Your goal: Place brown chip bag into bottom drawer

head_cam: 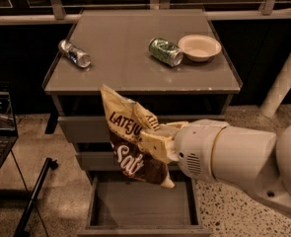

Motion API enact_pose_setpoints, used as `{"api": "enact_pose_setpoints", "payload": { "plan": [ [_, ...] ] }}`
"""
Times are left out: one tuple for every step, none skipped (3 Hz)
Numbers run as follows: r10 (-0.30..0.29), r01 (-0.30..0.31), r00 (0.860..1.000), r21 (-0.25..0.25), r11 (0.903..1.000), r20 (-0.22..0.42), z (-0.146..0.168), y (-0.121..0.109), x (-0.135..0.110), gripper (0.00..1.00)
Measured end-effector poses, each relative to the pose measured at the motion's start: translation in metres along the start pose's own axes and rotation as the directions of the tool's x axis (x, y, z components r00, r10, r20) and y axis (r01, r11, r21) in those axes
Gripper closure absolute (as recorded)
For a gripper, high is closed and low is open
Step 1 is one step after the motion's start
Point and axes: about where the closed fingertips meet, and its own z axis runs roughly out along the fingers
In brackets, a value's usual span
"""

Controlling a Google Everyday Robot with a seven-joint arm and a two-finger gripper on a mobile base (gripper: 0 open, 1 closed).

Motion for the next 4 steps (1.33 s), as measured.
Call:
{"api": "enact_pose_setpoints", "payload": {
  "plan": [
    [-0.019, 0.019, 1.0, -0.029, 0.9994, -0.001, 0.005, 0.008, 0.0, 1.0],
    [0.024, -0.024, 1.0, -0.014, 0.9996, -0.011, 0.021, -0.003, 0.025, 1.0],
    [0.061, -0.06, 0.998, 0.046, 0.9971, -0.017, 0.04, -0.03, 0.06, 1.0],
    [0.11, -0.106, 0.994, 0.117, 0.9874, -0.027, 0.059, -0.064, 0.108, 1.0]
  ]
}}
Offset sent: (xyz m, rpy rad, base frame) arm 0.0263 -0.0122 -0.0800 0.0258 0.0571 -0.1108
